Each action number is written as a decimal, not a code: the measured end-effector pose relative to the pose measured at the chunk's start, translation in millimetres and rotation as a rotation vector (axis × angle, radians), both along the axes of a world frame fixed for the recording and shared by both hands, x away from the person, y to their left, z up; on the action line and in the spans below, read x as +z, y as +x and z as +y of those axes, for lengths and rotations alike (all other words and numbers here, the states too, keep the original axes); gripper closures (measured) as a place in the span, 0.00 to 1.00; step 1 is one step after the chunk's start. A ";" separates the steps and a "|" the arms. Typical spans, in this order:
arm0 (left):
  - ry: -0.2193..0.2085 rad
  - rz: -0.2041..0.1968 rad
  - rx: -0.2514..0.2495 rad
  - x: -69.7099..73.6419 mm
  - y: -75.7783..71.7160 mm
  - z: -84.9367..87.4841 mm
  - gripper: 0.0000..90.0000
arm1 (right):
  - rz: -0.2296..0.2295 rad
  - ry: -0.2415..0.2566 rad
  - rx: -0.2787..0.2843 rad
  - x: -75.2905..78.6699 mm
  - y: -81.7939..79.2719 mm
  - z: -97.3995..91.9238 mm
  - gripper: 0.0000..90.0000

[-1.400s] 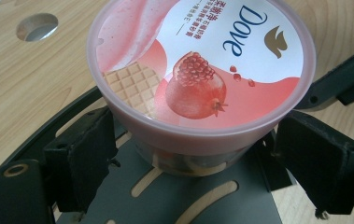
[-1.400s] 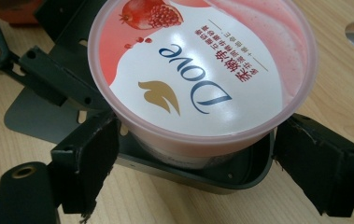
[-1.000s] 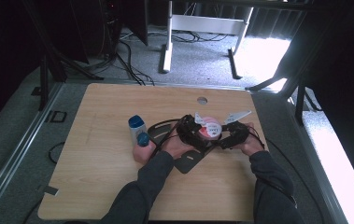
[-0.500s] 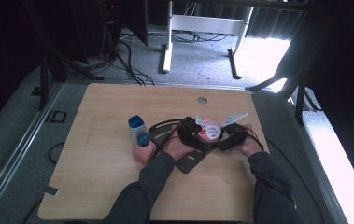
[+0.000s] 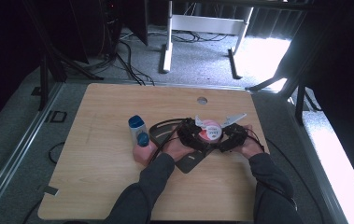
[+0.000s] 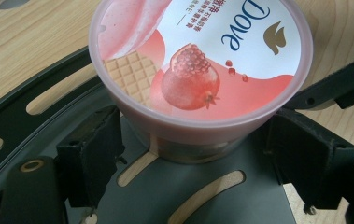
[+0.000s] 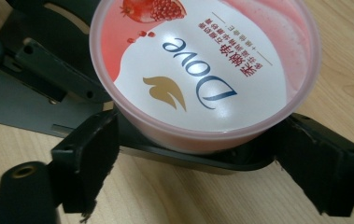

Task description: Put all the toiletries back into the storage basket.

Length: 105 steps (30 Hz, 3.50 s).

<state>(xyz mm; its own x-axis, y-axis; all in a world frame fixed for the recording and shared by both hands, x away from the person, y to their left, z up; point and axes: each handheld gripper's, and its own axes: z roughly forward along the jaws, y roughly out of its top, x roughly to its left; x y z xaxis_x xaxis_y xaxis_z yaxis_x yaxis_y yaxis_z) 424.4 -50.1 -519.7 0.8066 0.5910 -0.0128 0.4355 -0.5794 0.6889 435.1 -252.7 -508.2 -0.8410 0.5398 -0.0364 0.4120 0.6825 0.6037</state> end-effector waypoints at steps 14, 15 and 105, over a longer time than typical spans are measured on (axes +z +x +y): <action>-0.025 0.012 0.006 -0.8 -0.3 3.0 0.28 | 0.022 0.051 -0.055 -6.7 2.6 -14.7 0.15; -0.025 0.011 0.006 -0.8 -0.4 3.0 0.28 | 0.038 0.070 -0.054 -7.8 2.8 -16.2 0.16; -0.068 0.042 -0.067 23.3 -83.4 81.2 0.54 | -0.042 0.142 -0.108 -43.3 -97.6 -30.6 0.57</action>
<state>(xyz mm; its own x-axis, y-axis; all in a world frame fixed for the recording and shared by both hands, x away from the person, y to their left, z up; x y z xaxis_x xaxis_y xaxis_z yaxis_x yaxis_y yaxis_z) 340.9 31.2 -496.4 0.8420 0.5326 -0.0857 0.4267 -0.5602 0.7100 337.5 -283.3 -551.5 -0.7773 0.6290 0.0124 0.4503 0.5425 0.7092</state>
